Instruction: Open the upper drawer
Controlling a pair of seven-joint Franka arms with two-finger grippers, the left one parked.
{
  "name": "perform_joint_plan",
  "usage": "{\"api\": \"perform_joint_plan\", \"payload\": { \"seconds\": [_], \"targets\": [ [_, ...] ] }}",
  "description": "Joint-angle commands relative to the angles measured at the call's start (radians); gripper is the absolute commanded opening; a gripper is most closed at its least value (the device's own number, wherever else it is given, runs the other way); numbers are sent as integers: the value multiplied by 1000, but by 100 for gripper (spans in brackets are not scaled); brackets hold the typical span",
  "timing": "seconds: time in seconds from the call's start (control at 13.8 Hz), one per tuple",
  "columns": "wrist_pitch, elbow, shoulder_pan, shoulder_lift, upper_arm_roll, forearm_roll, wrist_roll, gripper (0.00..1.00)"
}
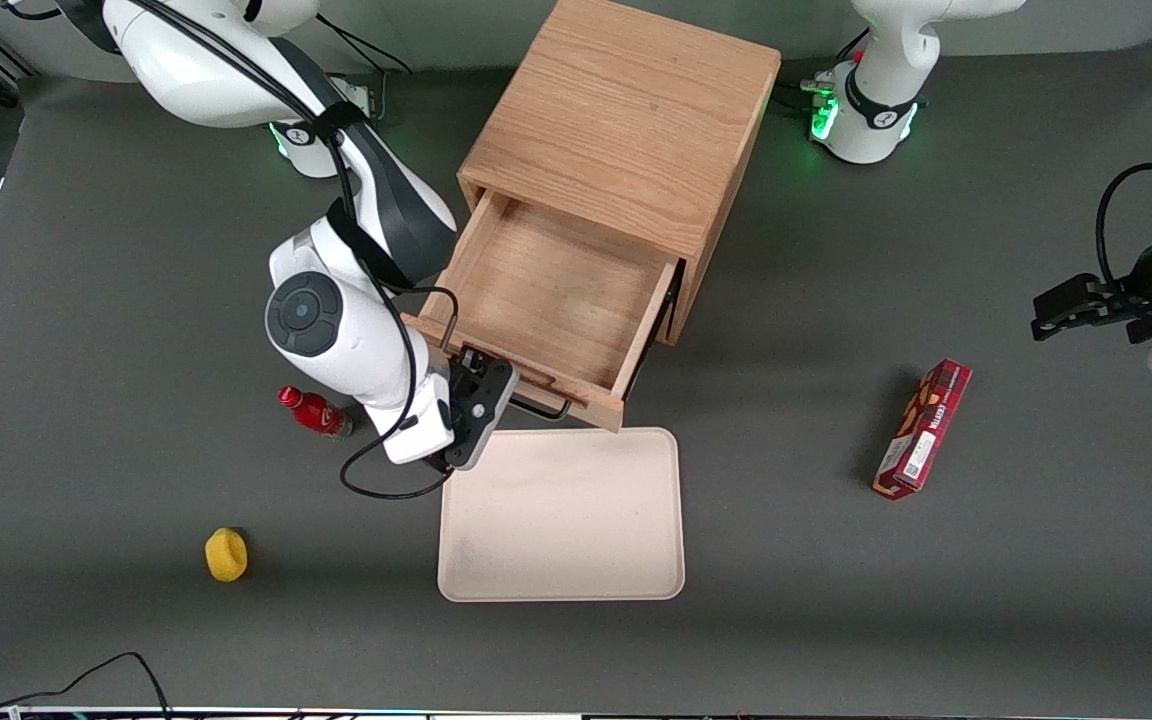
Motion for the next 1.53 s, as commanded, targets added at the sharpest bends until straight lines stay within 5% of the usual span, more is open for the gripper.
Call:
{"api": "perform_joint_plan", "payload": {
  "seconds": [0.0, 0.95, 1.45],
  "targets": [
    [-2, 52, 5, 32, -16, -10, -23, 100],
    [17, 92, -3, 48, -67, -1, -72, 100],
    [-54, 154, -32, 23, -69, 190, -72, 100]
  ]
}}
